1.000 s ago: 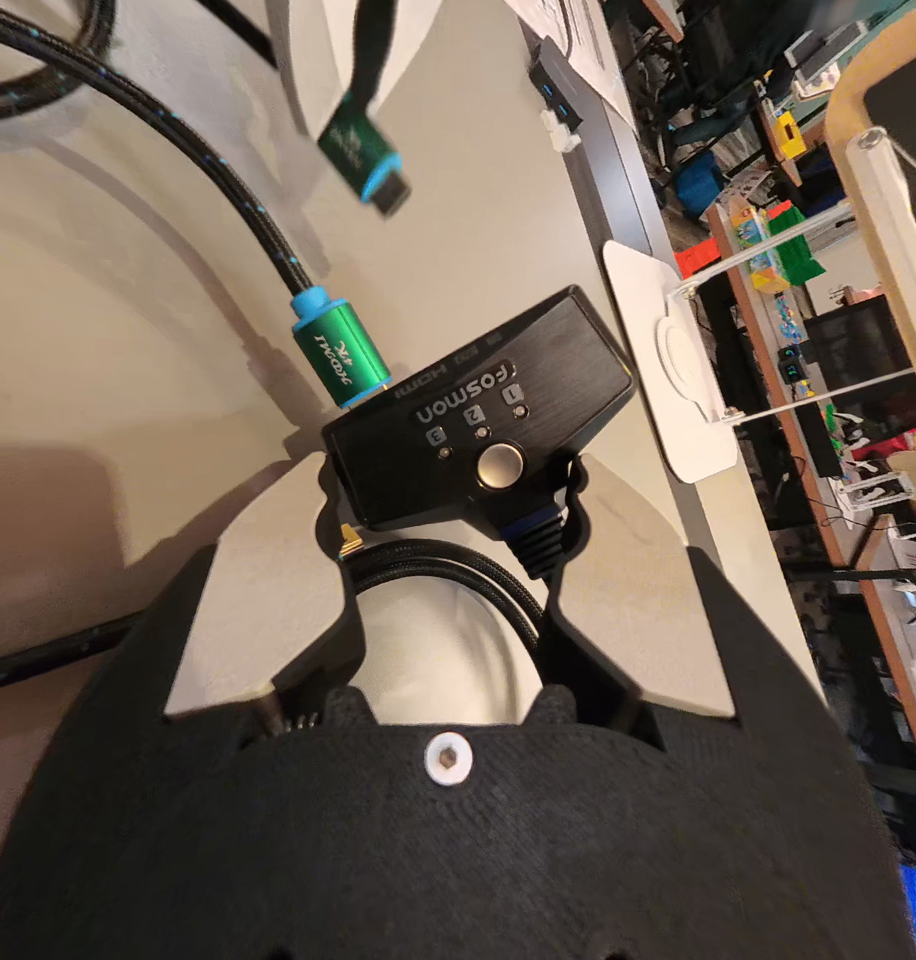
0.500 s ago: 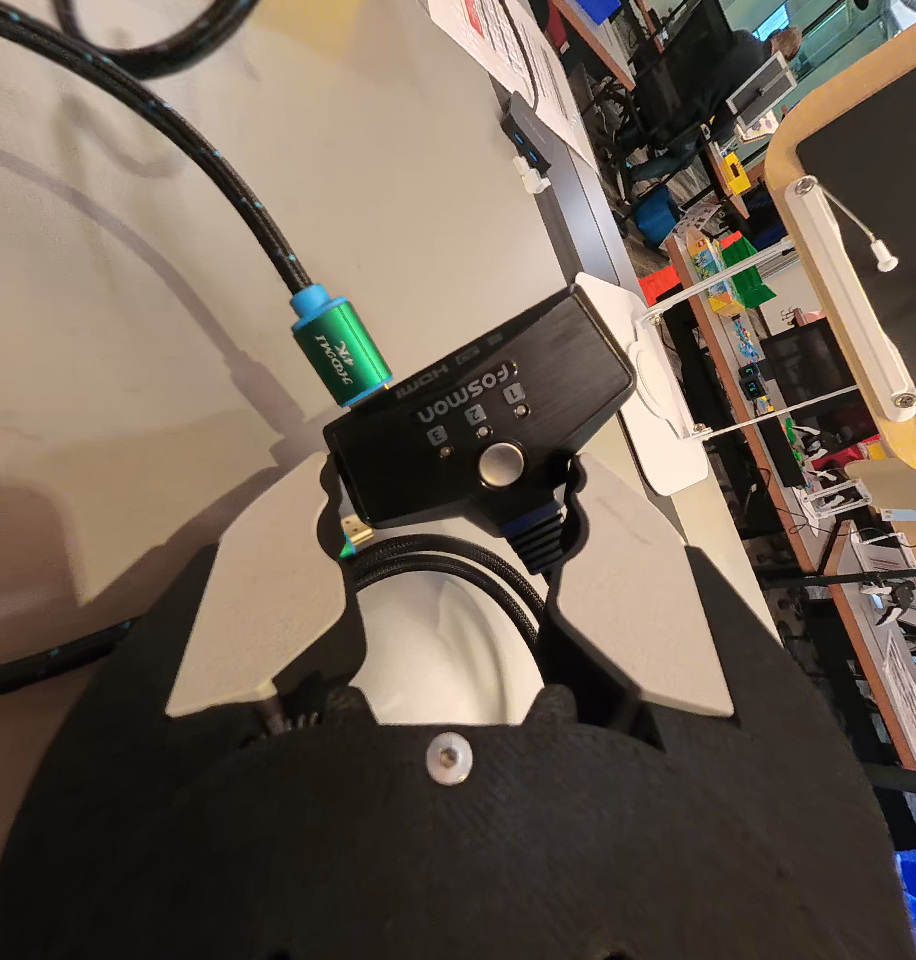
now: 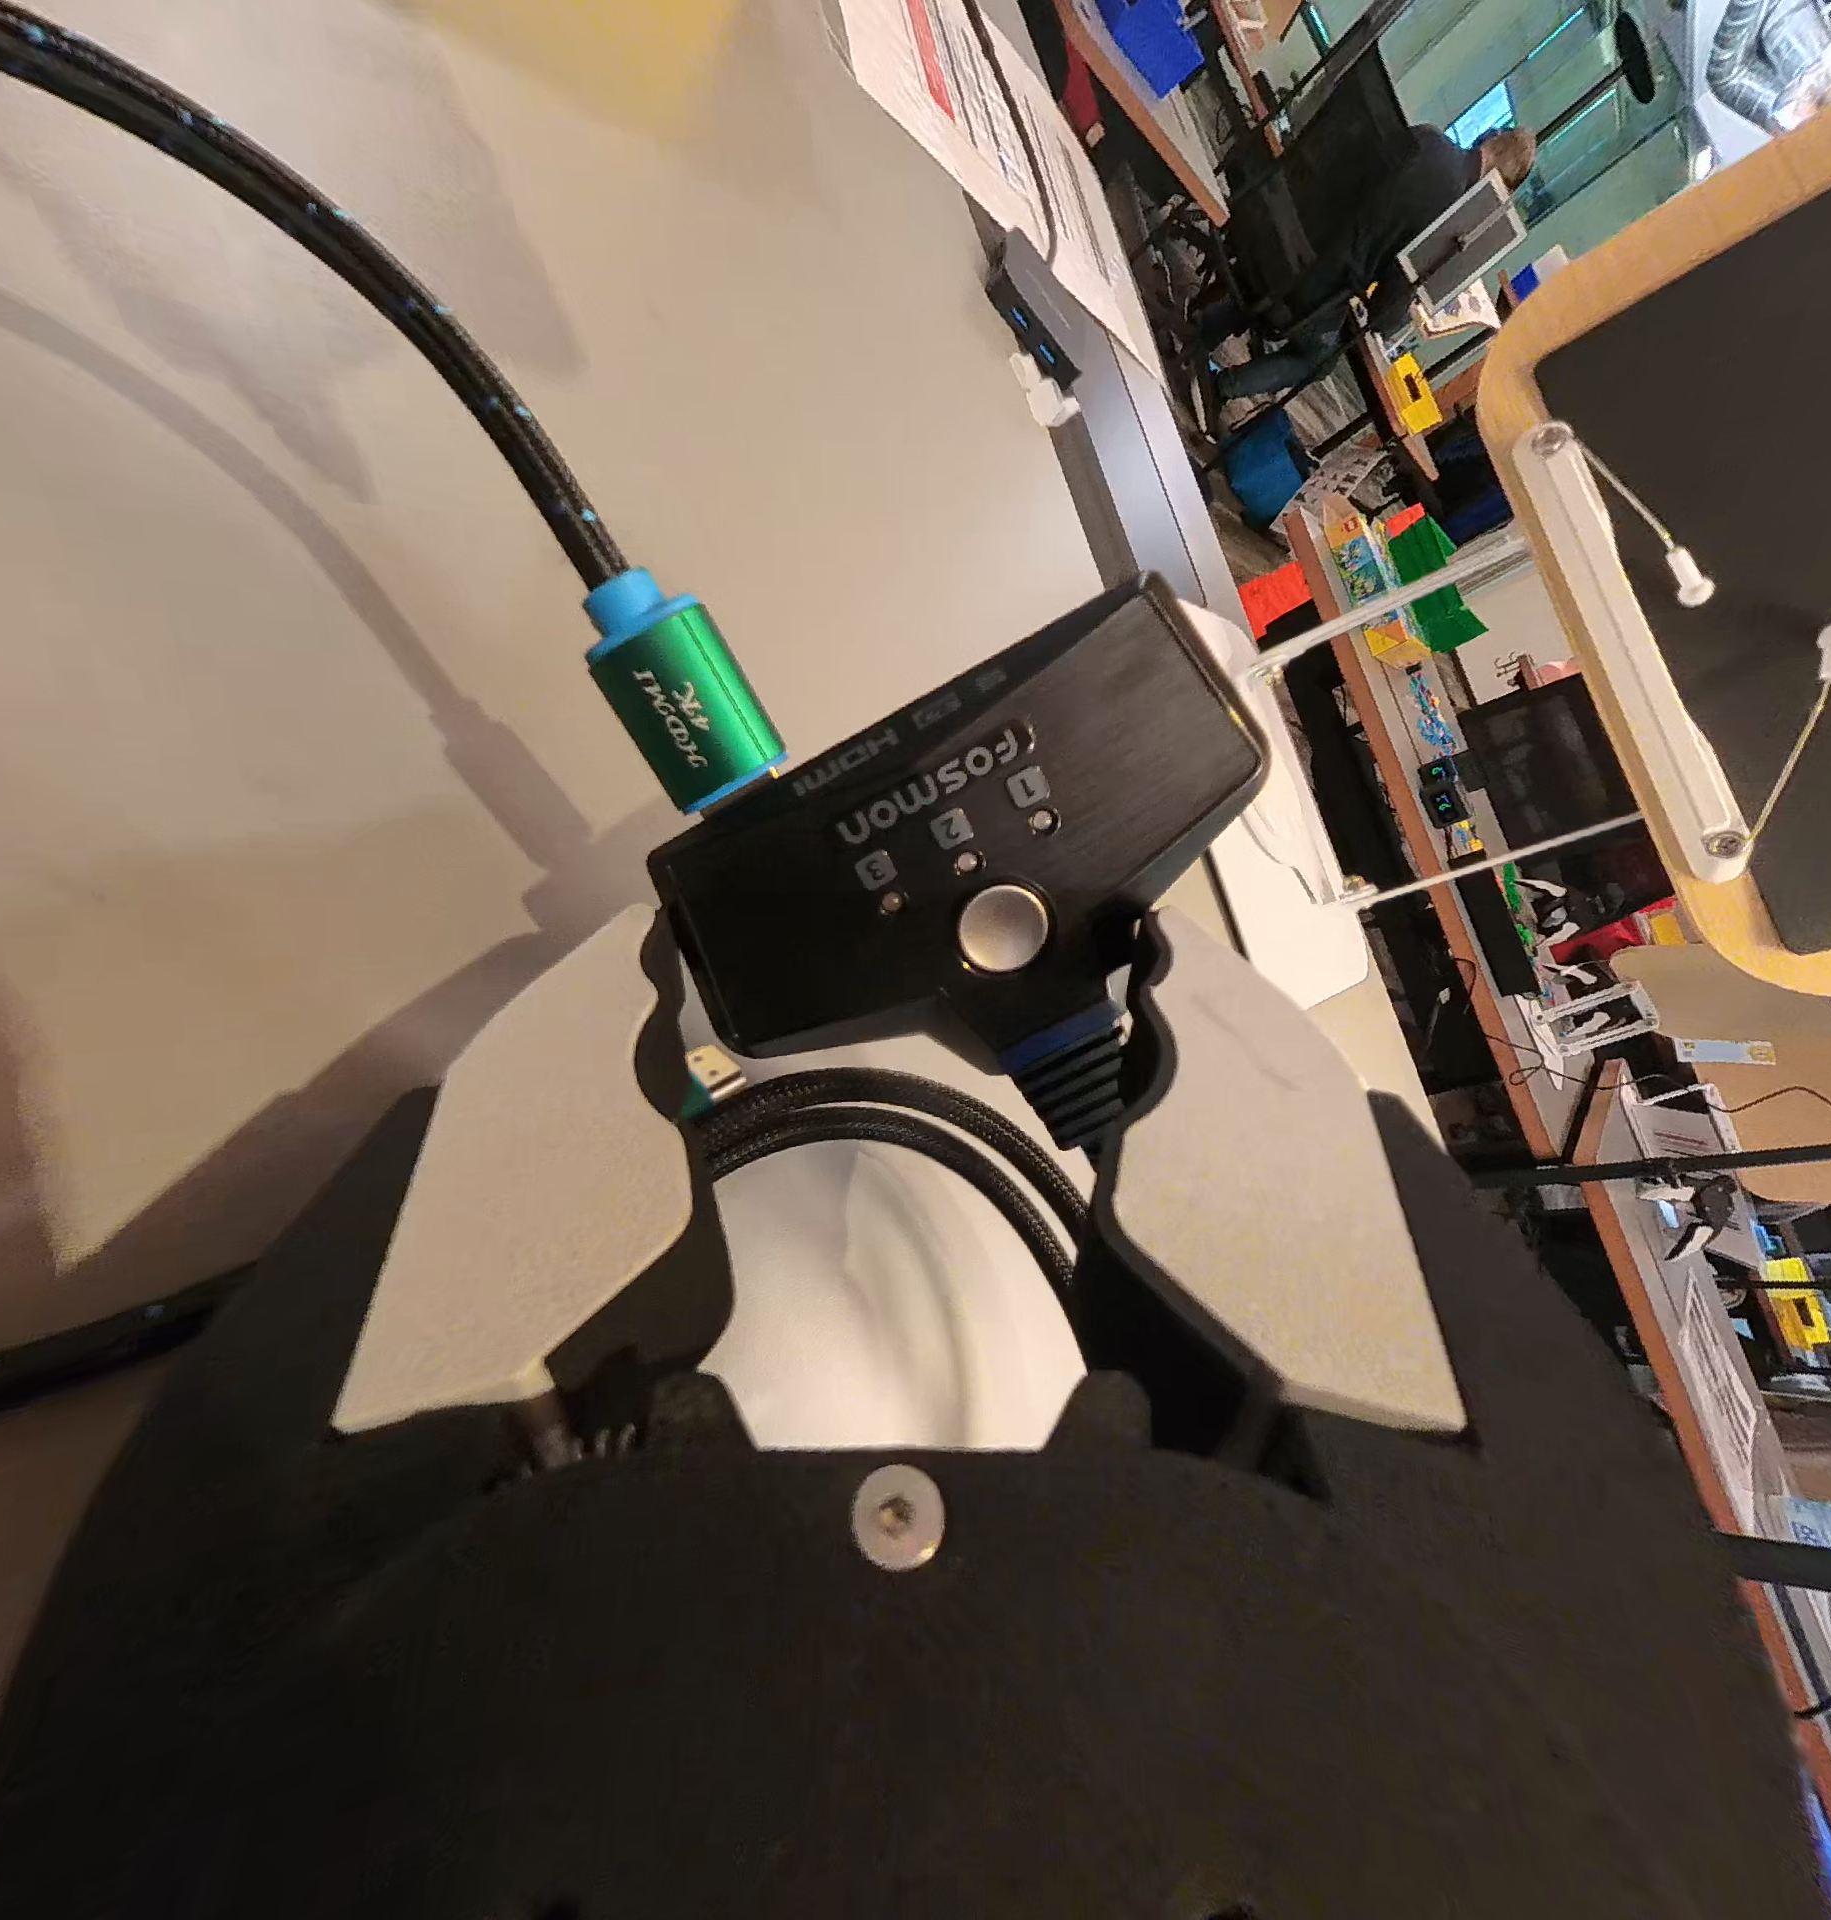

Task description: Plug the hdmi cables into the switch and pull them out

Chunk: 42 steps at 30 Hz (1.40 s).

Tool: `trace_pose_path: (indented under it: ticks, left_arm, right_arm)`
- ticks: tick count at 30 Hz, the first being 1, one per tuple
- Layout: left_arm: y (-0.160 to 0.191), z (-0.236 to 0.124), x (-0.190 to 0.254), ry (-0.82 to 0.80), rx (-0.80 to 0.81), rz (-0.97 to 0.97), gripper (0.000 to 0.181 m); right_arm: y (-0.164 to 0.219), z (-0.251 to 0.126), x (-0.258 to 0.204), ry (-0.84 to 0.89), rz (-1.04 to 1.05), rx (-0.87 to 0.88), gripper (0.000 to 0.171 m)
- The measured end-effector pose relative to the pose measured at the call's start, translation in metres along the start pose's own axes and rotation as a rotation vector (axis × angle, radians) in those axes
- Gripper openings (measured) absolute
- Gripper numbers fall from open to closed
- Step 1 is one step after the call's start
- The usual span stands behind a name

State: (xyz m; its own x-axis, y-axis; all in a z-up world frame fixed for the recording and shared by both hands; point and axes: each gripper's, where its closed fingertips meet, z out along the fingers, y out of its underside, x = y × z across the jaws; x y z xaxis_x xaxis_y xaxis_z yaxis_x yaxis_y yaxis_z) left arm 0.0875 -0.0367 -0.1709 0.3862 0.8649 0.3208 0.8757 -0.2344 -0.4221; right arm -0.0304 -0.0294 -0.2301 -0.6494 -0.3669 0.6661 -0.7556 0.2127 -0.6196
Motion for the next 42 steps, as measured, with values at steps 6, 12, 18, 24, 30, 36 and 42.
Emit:
trace_pose_path:
  ticks: [6, 12, 18, 24, 30, 36, 42]
  left_arm:
    - [-0.018, 0.057, -0.022, 0.024, -0.030, -0.097, 0.010]
    - [-0.020, 0.070, -0.032, 0.040, -0.021, -0.160, 0.010]
    - [-0.019, 0.074, -0.031, 0.153, 0.029, -0.216, 0.010]
    - [-0.017, 0.073, -0.025, 0.273, 0.035, -0.283, 0.010]
    - [-0.014, 0.073, -0.023, 0.316, 0.002, -0.327, 0.010]
    - [-0.016, 0.072, -0.020, 0.340, 0.021, -0.354, 0.010]
    - [-0.027, 0.071, -0.029, 0.280, 0.072, -0.373, 0.010]
  right_arm:
    - [-0.001, -0.001, -0.004, 0.014, -0.064, -0.012, 0.082]
    - [-0.001, -0.001, -0.006, 0.007, -0.068, 0.008, 0.082]
    - [0.000, 0.000, -0.010, -0.017, -0.089, 0.034, 0.081]
    - [-0.004, -0.001, -0.012, 0.000, -0.130, 0.045, 0.081]
    - [-0.005, 0.000, -0.016, 0.018, -0.202, 0.023, 0.080]
    - [-0.006, -0.001, -0.014, 0.066, -0.270, 0.001, 0.078]
    - [-0.033, -0.003, -0.043, 0.106, -0.516, 0.070, 0.029]
